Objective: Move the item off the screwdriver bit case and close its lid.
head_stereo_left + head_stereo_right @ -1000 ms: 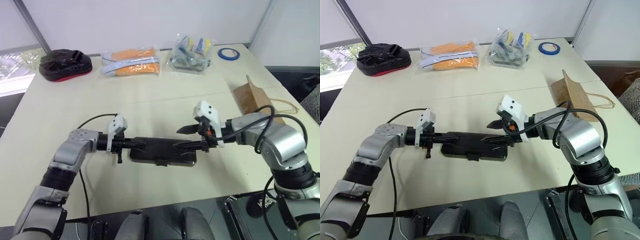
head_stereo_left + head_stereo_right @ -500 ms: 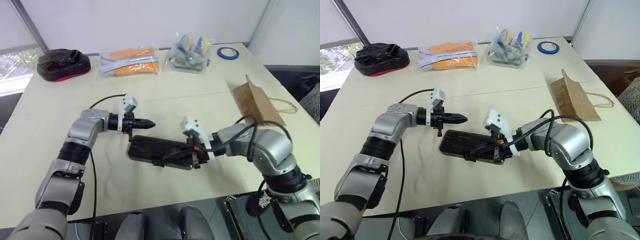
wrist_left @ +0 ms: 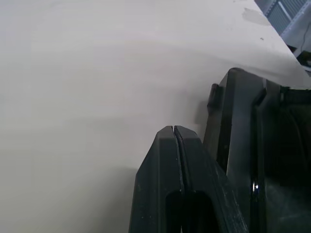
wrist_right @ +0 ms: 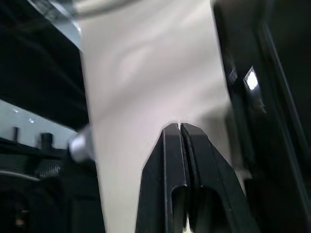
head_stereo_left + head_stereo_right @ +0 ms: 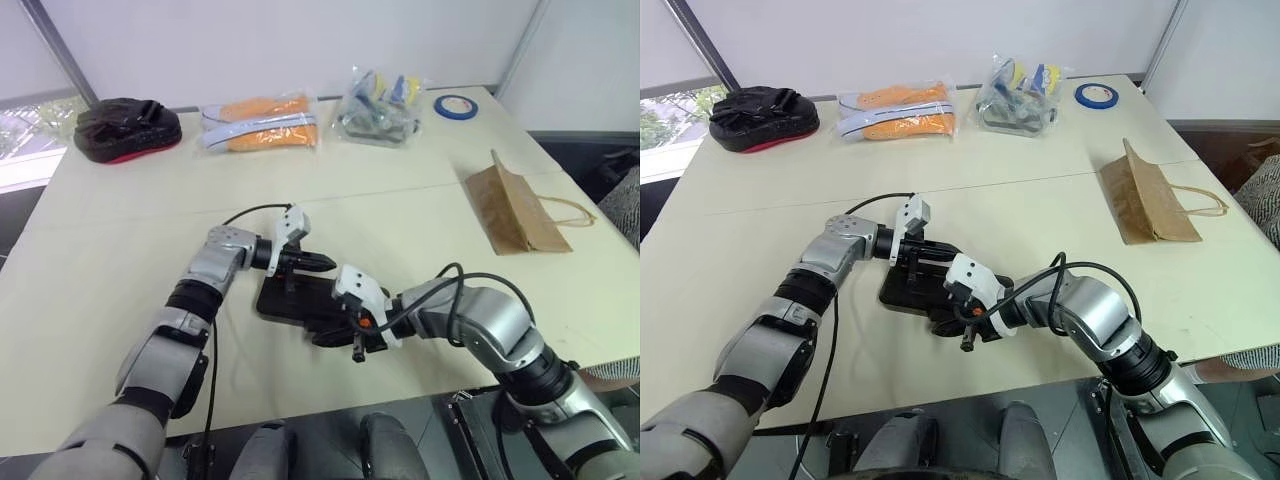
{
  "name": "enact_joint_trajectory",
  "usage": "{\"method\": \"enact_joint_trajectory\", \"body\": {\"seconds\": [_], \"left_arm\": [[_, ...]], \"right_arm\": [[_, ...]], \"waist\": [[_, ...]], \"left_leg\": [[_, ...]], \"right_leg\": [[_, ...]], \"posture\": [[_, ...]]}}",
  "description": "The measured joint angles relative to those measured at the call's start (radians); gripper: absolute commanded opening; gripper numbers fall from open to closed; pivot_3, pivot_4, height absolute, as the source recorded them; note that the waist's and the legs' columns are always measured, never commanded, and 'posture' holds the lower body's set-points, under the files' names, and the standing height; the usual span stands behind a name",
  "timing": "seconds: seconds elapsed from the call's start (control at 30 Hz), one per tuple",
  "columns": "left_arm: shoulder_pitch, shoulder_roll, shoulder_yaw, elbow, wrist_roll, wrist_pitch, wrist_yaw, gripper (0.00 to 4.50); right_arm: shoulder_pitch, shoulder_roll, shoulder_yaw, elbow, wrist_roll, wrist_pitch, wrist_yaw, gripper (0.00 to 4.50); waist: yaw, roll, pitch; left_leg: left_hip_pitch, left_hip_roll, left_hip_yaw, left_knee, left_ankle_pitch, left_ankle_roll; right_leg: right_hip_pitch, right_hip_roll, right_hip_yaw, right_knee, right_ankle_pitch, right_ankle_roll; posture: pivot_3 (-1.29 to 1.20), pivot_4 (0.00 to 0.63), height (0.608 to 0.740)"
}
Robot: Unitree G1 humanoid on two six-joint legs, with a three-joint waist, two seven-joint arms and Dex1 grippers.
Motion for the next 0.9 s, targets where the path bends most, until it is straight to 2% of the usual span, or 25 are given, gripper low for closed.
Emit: {"method": "enact_joint_trajectory", "body": {"seconds": [0.37,0.53,0.63,0.9], "left_arm": [[0.085,0.031,0.02,-0.131,-0.003,0.034,-0.009,0.0],[0.148,0.065,0.027,-0.225,-0.017,0.09,-0.021,0.0],[0.176,0.085,0.029,-0.262,-0.029,0.112,-0.026,0.0],[0.182,0.087,0.031,-0.268,-0.03,0.106,-0.003,0.0]], "right_arm": [[-0.003,-0.028,0.14,-0.009,-0.164,-0.151,-0.051,0.03],[-0.015,-0.068,0.193,-0.01,-0.237,-0.222,-0.051,0.03],[-0.031,-0.1,0.231,-0.004,-0.301,-0.278,-0.051,0.03],[-0.034,-0.12,0.234,0.035,-0.394,-0.33,-0.052,0.03]], "waist": [[0.0,-0.002,-0.003],[0.005,-0.002,-0.004],[0.007,-0.002,-0.004],[0.007,-0.002,-0.004]], "left_leg": [[0.005,0.0,0.0,0.0,0.0,0.0],[0.018,0.0,-0.001,-0.001,-0.003,0.006],[0.02,0.0,-0.001,0.0,-0.004,0.007],[0.021,0.0,-0.002,-0.001,-0.003,0.006]], "right_leg": [[0.005,0.0,0.0,0.0,0.0,0.0],[0.019,0.0,0.0,-0.002,0.0,0.0],[0.022,0.0,-0.001,-0.002,0.0,0.0],[0.022,0.0,-0.001,-0.002,0.0,0.0]], "posture": [[0.0,0.15,0.74],[0.0,0.15,0.74],[0.0,0.15,0.74],[0.0,0.15,0.74]]}}
